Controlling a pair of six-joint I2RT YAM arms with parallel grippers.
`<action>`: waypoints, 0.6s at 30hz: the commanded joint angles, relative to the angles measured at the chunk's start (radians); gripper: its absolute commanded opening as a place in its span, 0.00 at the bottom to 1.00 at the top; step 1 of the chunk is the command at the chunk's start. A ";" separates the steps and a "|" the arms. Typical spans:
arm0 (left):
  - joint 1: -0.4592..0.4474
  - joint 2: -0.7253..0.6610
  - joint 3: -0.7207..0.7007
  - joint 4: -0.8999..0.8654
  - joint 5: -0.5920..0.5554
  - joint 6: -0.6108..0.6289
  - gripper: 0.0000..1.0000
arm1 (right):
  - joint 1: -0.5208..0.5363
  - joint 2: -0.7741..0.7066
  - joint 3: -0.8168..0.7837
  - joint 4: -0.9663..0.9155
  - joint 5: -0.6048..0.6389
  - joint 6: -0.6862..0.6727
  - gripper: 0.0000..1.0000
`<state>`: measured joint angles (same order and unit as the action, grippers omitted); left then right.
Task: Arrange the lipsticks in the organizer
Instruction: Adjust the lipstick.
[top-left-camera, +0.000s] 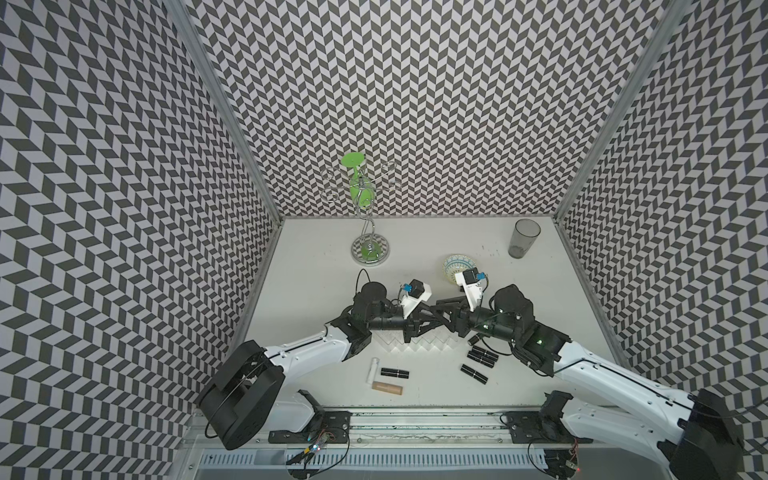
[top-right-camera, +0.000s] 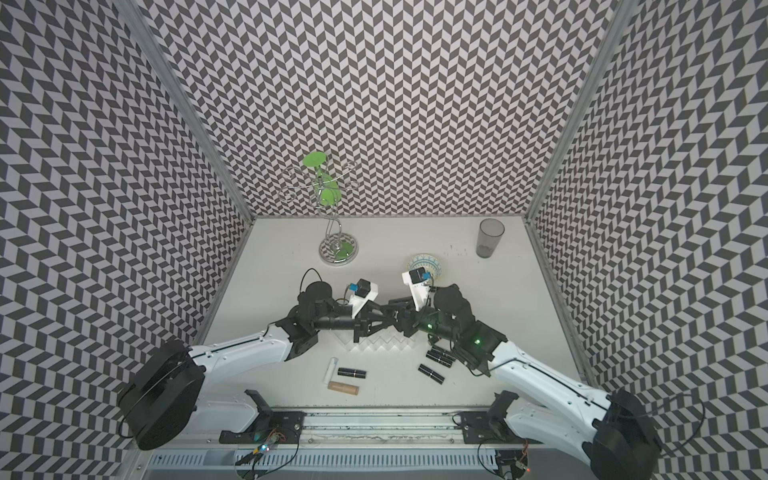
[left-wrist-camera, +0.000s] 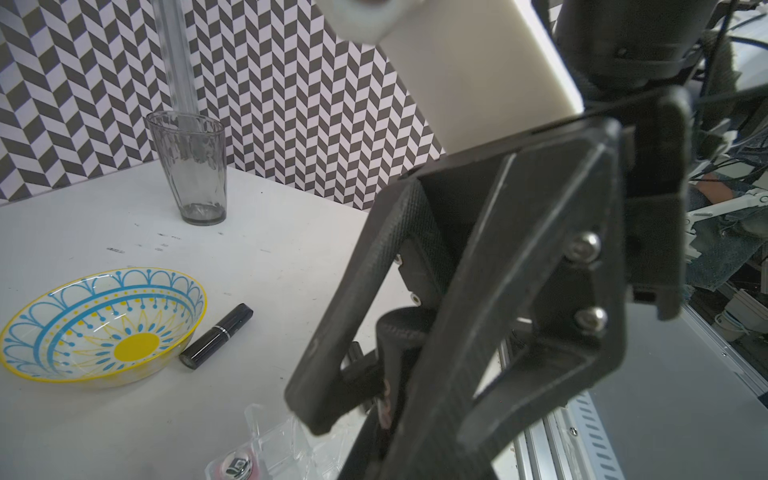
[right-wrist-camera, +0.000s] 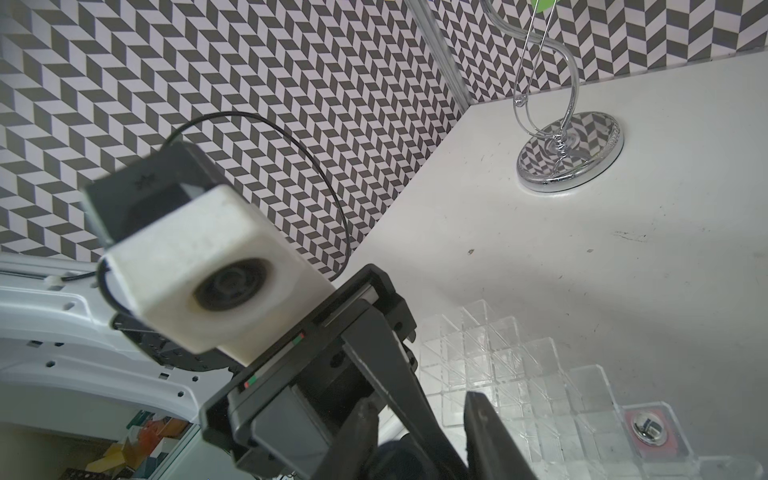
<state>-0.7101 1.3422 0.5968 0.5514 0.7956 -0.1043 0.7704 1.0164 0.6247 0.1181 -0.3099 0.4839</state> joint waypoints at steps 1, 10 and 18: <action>0.015 0.001 -0.013 0.044 0.046 -0.006 0.09 | 0.005 0.000 -0.002 0.076 -0.003 -0.006 0.31; 0.023 -0.004 -0.022 0.024 -0.001 0.012 0.51 | 0.005 0.009 -0.001 0.055 0.026 -0.021 0.10; 0.056 -0.117 -0.074 -0.059 -0.307 -0.054 1.00 | 0.007 0.066 0.010 -0.105 0.256 -0.074 0.07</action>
<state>-0.6731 1.2789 0.5404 0.5251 0.6518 -0.1154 0.7723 1.0744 0.6266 0.0582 -0.1867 0.4339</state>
